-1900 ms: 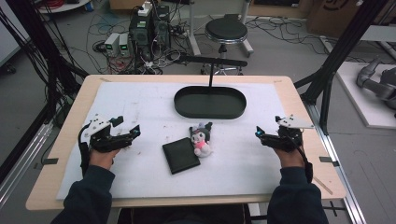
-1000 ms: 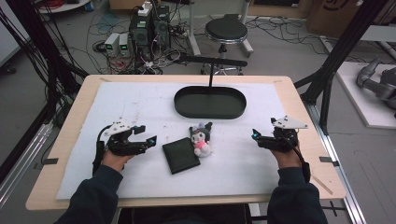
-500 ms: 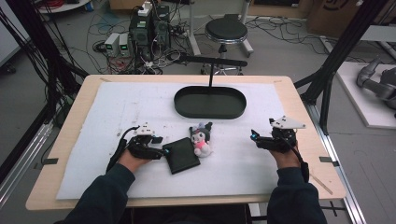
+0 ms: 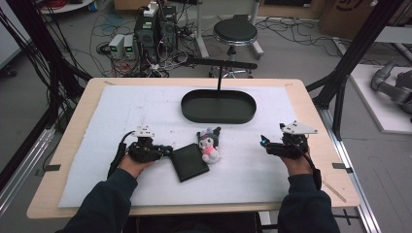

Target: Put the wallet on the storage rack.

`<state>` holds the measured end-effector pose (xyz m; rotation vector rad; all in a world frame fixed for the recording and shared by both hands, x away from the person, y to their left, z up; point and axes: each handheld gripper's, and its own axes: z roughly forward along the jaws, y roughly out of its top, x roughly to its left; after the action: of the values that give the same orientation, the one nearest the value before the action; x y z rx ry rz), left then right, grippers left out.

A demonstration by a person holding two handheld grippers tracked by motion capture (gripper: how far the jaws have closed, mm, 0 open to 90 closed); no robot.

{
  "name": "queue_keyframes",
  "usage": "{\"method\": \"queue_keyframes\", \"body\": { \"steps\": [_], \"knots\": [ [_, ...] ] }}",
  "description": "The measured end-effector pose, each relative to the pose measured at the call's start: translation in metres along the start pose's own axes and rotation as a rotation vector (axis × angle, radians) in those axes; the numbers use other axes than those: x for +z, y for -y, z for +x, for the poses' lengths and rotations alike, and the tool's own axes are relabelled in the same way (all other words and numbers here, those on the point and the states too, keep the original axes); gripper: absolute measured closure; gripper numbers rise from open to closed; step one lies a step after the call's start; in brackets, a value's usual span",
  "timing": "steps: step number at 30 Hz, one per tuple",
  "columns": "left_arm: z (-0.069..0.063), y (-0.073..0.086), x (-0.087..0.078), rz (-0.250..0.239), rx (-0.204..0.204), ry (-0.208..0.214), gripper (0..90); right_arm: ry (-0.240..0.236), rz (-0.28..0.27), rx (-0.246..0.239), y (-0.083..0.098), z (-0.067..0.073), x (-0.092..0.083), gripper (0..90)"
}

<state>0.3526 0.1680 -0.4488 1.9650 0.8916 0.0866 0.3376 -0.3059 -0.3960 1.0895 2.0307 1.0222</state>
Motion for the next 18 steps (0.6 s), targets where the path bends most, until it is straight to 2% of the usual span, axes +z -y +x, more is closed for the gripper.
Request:
{"method": "queue_keyframes", "body": {
  "steps": [3,5,6,8,9,10,11,12,13,15,16,18],
  "knots": [
    [0.001,-0.001,-0.003,-0.018,-0.016,0.016,83.6,0.001,0.001,-0.003,0.0,0.0,0.0,17.4],
    [0.004,-0.003,-0.011,-0.067,-0.036,0.027,84.6,-0.002,0.003,-0.003,0.0,0.0,0.0,17.4],
    [0.004,-0.003,-0.011,-0.067,-0.036,0.027,84.7,-0.001,0.003,-0.001,0.0,0.0,0.0,17.4],
    [0.008,-0.003,-0.019,-0.088,-0.045,0.005,85.0,0.003,0.003,-0.003,0.0,0.0,0.0,17.4],
    [0.015,-0.003,-0.03,-0.126,-0.072,-0.02,85.2,0.001,0.002,-0.003,0.0,0.0,0.001,17.4],
    [0.015,-0.003,-0.03,-0.126,-0.072,-0.02,85.3,0.002,0.002,-0.004,0.0,0.0,0.0,17.4],
    [0.022,-0.002,-0.042,-0.166,-0.092,-0.056,85.4,-0.001,0.005,-0.004,0.0,0.0,0.0,17.4],
    [0.022,-0.002,-0.042,-0.166,-0.092,-0.056,85.6,-0.001,0.005,-0.004,0.0,0.0,0.0,17.4],
    [0.027,-0.001,-0.054,-0.185,-0.092,-0.116,85.7,-0.001,0.006,-0.003,0.0,0.001,0.0,17.4],
    [0.032,0.001,-0.062,-0.166,-0.08,-0.192,85.6,0.001,0.007,-0.003,0.0,0.001,0.001,17.4],
    [0.032,0.001,-0.062,-0.166,-0.08,-0.192,85.6,0.001,0.009,-0.001,0.0,0.001,0.001,17.5],
    [0.037,0.005,-0.063,-0.135,-0.089,-0.242,85.5,0.001,0.01,-0.002,0.0,0.001,0.001,17.5]
  ]
}}
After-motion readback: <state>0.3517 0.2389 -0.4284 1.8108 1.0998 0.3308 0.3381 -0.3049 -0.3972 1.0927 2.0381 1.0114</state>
